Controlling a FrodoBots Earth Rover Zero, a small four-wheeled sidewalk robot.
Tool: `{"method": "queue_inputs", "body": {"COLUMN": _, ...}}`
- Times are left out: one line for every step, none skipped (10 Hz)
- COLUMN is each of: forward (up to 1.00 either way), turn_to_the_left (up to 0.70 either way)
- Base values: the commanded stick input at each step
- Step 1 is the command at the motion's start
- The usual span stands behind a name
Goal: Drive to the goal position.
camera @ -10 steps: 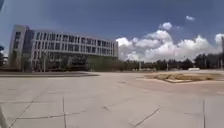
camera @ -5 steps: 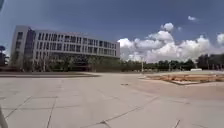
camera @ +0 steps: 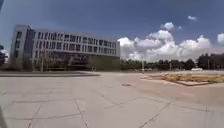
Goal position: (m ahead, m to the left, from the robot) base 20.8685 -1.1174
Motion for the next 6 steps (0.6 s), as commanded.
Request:
{"method": "queue_inputs", "body": {"forward": 1.00, "turn_to_the_left": 0.00}}
{"method": "queue_inputs", "body": {"forward": 1.00, "turn_to_the_left": 0.00}}
{"method": "queue_inputs", "body": {"forward": 1.00, "turn_to_the_left": 0.00}}
{"method": "queue_inputs", "body": {"forward": 1.00, "turn_to_the_left": 0.12}}
{"method": "queue_inputs", "body": {"forward": 1.00, "turn_to_the_left": 0.27}}
{"method": "queue_inputs", "body": {"forward": 1.00, "turn_to_the_left": 0.27}}
